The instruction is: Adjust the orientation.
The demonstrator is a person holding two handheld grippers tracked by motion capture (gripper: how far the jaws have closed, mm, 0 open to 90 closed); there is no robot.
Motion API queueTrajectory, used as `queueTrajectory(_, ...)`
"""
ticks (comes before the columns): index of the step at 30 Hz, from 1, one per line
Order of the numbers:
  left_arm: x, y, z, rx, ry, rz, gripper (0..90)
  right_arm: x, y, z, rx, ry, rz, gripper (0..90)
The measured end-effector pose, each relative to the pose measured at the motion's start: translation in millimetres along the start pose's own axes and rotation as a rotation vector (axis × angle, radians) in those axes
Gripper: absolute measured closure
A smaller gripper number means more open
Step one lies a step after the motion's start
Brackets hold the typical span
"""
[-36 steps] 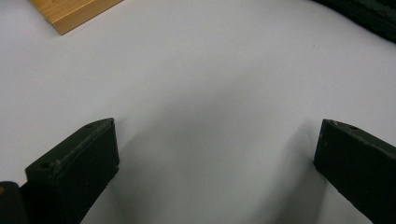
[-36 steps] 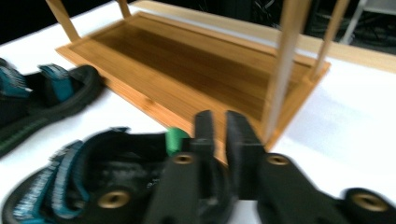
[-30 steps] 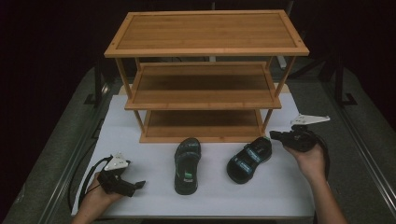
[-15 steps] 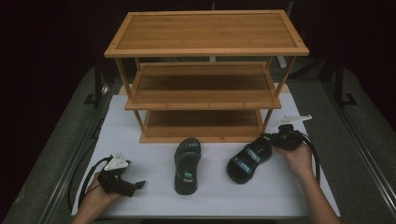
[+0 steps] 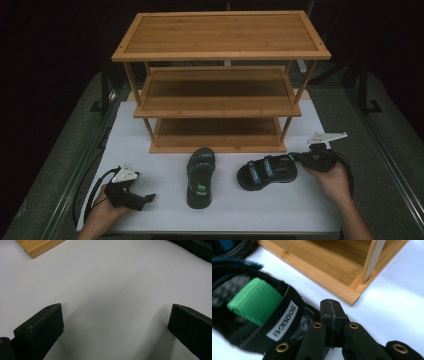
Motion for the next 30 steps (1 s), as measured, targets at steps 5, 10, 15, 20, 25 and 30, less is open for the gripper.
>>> queueTrajectory(5,-0.1,0.1,-0.1,0.002,0.003,-0.001,0.0,-15.0,12.2,-18.7,-0.002,0.007,0.036,89.8)
queueTrajectory(10,-0.2,0.1,-0.2,0.002,0.003,-0.001,0.0,-22.9,25.0,-29.7,-0.028,0.014,0.057,89.8)
queueTrajectory(15,-0.2,0.1,-0.1,0.002,0.003,-0.001,0.0,-28.5,42.8,-39.5,-0.052,0.019,0.087,89.7)
queueTrajectory(20,-0.1,0.1,-0.1,0.002,0.003,-0.001,0.0,-29.8,66.3,-45.9,-0.089,0.031,0.136,89.7)
queueTrajectory(25,-0.1,0.0,0.0,0.002,0.003,-0.001,0.0,-26.7,81.5,-46.3,-0.118,0.038,0.184,89.7)
queueTrajectory(30,0.0,0.0,0.0,0.000,0.002,-0.002,0.0,-18.2,100.5,-41.7,-0.173,0.047,0.242,89.7)
Point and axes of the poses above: each handheld gripper's, and its own axes: x roughly forward along the jaws, z roughly out of its top, y roughly to its left, the point moved 5 cm from there along x, roughly forward along the jaws, and after that the axes turned 5 degrees about y, right-handed, at the moved point
